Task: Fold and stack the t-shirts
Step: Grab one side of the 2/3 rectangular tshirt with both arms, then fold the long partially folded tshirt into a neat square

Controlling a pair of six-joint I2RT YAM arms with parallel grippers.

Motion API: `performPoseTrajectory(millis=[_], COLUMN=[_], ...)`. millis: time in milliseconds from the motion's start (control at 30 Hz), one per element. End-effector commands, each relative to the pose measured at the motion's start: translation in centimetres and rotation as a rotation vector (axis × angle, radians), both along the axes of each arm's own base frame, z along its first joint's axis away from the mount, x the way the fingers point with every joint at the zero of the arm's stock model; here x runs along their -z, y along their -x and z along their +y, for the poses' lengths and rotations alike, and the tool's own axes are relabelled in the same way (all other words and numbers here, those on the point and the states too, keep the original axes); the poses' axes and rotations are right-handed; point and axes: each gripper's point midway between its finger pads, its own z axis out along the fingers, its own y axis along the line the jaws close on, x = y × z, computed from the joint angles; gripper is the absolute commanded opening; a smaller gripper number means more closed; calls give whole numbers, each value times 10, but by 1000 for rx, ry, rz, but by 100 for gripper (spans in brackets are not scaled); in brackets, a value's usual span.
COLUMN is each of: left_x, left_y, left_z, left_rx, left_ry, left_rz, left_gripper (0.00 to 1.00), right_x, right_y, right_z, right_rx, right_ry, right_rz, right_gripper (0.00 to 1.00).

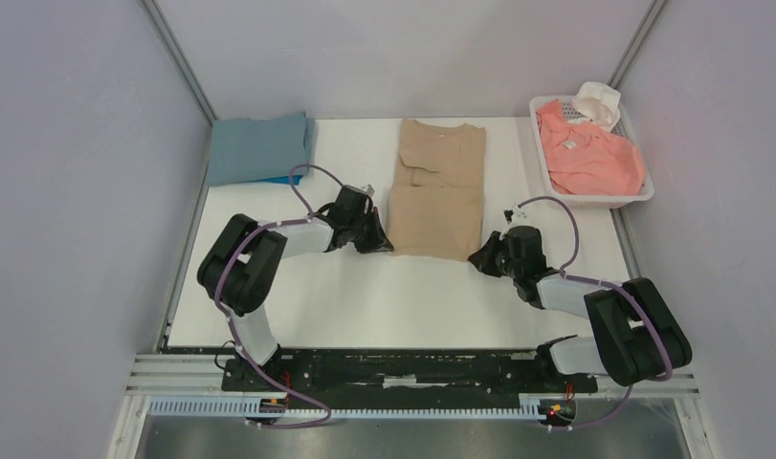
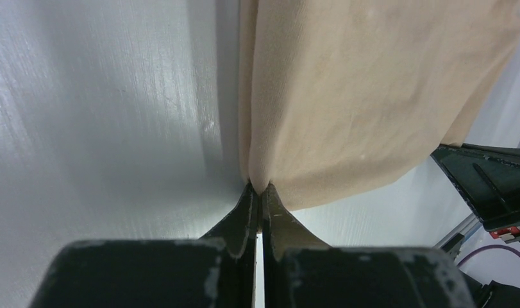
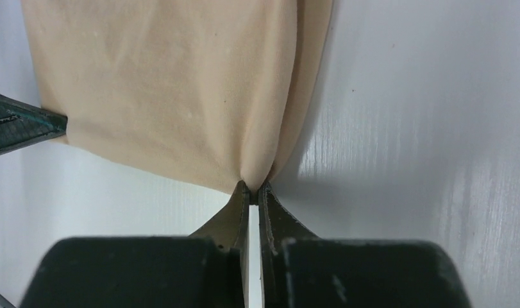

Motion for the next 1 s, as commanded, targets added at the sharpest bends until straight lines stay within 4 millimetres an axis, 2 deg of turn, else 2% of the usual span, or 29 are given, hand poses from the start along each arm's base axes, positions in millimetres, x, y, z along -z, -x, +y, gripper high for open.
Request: performPoseTrajectory(millis=[0,100,233,367,533,600,733,900,967], left_x=[13,15,19,24,24,18,4,-38,-57], left_y=[25,48,87,130,177,186,190,185,174], left_z=[11,25,35,43,48,51,59,41,33], left_rx=[-13,-30,-34,-31,-15,-13,-24,15,-6], left_ry=[-23,-47,-16,-24,-9,-3,22,158,212], left_rz=[58,56,46,31,30,4,-48,-129,-187], left_gripper=[2,2,2,2,2,2,2,2,2], right_x=[6,10,26,45,51,50,28,4,-3], right_y=[23,47,97,143,176,181,179,170,160], right_z=[1,4,15,17,27,29,41,46,46], right_rx=[-59,-79,-158,-203,-282,-301,-355,-407,-390], right_ry=[5,-5,-13,-49,-121,-133,-184,-154,-128], right_rz=[10,21,57,101,130,140,76,10,-20], right_gripper=[0,0,0,0,0,0,0,0,0])
